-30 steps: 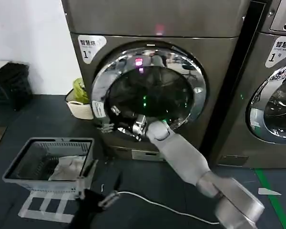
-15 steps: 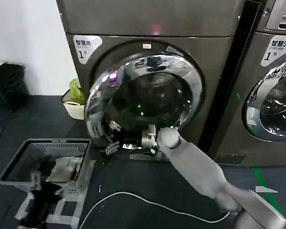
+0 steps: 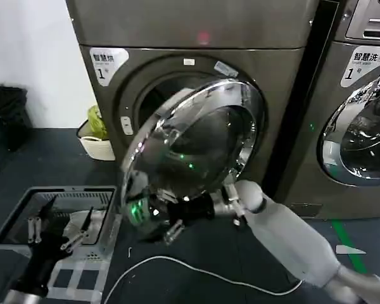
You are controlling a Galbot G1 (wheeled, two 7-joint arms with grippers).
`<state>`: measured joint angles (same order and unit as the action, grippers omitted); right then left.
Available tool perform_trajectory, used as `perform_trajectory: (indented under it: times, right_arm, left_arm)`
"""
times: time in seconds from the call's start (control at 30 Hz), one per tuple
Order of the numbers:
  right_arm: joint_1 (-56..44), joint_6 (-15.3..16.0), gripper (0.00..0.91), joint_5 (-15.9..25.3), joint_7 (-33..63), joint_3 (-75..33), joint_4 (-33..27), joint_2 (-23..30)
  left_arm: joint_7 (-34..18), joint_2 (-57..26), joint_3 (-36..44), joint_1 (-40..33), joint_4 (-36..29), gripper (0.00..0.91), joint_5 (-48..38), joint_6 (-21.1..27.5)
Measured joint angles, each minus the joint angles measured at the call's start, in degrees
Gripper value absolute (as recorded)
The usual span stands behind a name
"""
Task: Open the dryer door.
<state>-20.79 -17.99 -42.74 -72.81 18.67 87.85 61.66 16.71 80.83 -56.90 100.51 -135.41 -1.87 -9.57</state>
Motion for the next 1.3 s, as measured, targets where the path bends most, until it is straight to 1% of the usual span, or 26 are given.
perform_trajectory:
  times: [0.13,0.33,0.53,0.77,0.83,0.93,1.03,1.13,1.2,1.3]
  right_arm:
    - [-2.9,0.0,0.907,0.0,-3.3,-3.2,3.3,-3.3]
    - [-8.5,-0.4,0.907,0.3,-4.1,-9.8,7.4,-7.7]
    - [-15.7,-1.6,0.907,0.4,-2.9,-20.1,8.0,-11.1]
    - [-25.7,-2.7,0.907,1.1,0.1,-33.1,9.3,-12.5]
    - [-29.7,-2.9,0.907,1.5,2.1,-38.3,10.1,-12.4]
    - [-38.1,-4.4,0.907,2.2,7.0,-48.2,12.2,-11.3]
    - [-46.6,-5.3,0.907,4.4,12.2,-58.6,14.8,-9.9]
    - [-55.5,-6.5,0.907,8.5,20.7,-69.4,18.5,-7.5]
    - [-61.1,-7.7,0.907,11.8,27.0,-75.5,20.7,-5.5]
    - [-68.6,-7.2,0.907,18.6,37.4,-84.6,23.1,-1.4]
  left_arm:
    - [0.8,-1.1,1.0,-1.0,0.0,0.907,-1.1,0.4]
    - [2.3,-2.5,3.7,-2.3,0.4,0.907,-1.0,0.4]
    - [4.4,-4.8,8.3,-4.5,1.3,0.907,-2.2,0.3]
    - [5.5,-8.4,13.5,-8.1,3.6,0.907,-2.1,0.3]
    - [5.8,-9.5,15.0,-9.3,4.2,0.907,-2.5,0.4]
    - [6.2,-11.5,17.1,-11.3,5.5,0.907,-3.8,0.4]
    - [6.7,-13.6,19.4,-13.4,6.6,0.907,-4.9,0.2]
    - [7.0,-15.7,21.9,-15.6,7.7,0.907,-5.9,-0.2]
    - [7.0,-17.1,23.7,-17.2,8.4,0.907,-6.8,-0.3]
    - [7.0,-18.6,26.0,-19.3,9.3,0.907,-8.1,-0.6]
